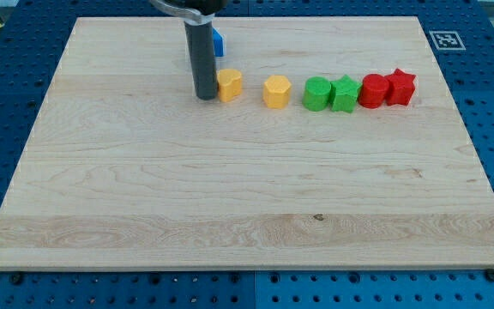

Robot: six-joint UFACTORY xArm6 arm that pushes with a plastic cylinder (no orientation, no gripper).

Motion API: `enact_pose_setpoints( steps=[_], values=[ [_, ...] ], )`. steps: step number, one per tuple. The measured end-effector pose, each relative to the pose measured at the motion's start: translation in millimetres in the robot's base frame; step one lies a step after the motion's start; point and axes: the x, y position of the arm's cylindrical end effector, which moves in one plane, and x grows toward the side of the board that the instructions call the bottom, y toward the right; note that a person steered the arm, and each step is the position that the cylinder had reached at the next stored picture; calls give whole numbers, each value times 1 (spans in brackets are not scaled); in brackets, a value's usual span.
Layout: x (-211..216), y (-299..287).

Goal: Push the yellow heart closer to the yellow hexagon

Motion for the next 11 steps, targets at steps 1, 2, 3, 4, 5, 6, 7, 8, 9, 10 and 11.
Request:
enact_pose_setpoints(
  steps=[1, 2, 3, 4, 5, 6, 7, 8, 9, 10, 11],
  values=[
    [0, 17],
    [0, 19],
    [0, 0],
    [-16, -21],
    [-49, -22],
    [-69, -12],
    [-67, 18],
    [-48, 35],
    [-25, 37],
    [-19, 37],
    [-32, 28]
  ],
)
